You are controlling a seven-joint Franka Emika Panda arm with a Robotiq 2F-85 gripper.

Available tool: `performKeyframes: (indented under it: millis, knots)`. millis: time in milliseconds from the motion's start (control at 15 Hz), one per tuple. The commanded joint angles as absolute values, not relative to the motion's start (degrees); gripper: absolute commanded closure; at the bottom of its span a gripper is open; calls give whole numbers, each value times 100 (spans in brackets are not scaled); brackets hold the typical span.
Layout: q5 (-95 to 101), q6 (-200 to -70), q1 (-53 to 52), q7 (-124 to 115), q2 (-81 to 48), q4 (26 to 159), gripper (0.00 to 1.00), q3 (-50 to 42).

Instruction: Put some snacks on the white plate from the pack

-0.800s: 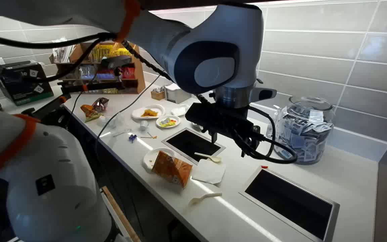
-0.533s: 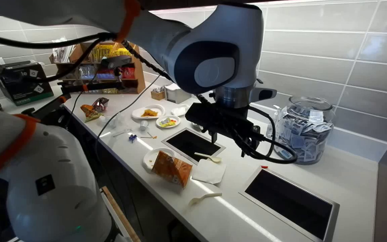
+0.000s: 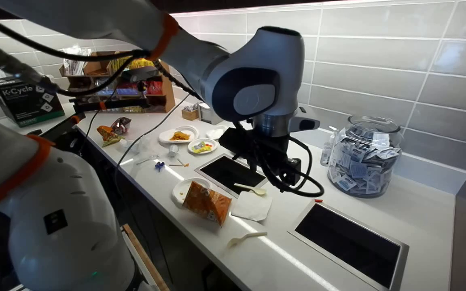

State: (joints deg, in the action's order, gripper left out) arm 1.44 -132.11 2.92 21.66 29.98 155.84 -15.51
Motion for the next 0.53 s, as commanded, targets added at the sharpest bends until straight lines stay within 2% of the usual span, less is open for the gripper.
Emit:
performKeyframes:
  millis: [0, 267, 467]
  knots:
    - [-231, -14072, 221, 1121, 2317, 15725, 0, -1020]
    - [-234, -14587, 306, -134, 1735, 15701, 0, -392]
    - [-324, -14062, 235, -619, 1481, 15558, 0, -184]
